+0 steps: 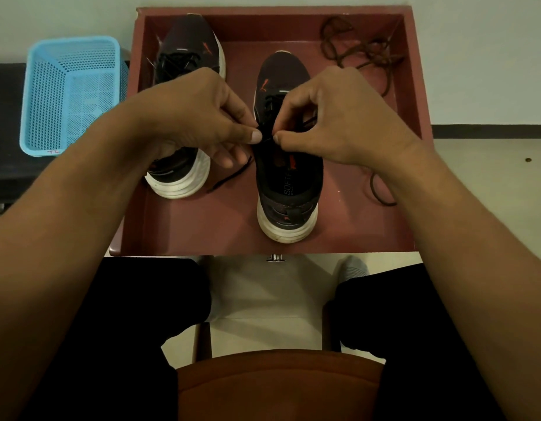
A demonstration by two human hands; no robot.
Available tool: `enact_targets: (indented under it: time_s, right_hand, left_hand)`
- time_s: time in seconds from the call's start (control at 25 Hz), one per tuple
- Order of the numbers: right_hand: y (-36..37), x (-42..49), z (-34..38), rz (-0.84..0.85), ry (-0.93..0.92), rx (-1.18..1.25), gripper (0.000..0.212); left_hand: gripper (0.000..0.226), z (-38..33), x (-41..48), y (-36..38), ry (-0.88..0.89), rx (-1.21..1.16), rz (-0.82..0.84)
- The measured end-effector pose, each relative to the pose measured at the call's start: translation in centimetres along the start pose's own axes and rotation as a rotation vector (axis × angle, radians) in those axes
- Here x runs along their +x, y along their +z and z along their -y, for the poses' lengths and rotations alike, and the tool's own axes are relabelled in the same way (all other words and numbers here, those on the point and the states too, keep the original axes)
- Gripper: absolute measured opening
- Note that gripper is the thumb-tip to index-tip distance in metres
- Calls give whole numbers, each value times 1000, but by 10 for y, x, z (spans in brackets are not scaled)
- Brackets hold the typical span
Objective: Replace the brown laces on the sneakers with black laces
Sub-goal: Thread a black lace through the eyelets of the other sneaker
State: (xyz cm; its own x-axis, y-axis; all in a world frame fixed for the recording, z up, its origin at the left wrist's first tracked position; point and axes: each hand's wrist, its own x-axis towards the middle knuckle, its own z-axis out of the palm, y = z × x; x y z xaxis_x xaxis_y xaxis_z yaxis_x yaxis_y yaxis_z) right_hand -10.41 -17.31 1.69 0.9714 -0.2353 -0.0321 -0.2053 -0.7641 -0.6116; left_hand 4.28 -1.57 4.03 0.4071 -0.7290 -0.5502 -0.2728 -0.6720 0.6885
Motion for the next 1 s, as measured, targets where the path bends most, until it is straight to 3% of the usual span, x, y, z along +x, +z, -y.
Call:
enact_targets:
  time_s: [0.24, 1.0]
  right_hand:
    - [2, 1, 4, -3, 19, -23, 15]
    - [6, 0, 8, -26, 45, 9, 7]
  left_hand:
    - [13, 0, -1, 0, 8, -32, 1]
    - [17, -2, 0, 1, -11, -50, -24]
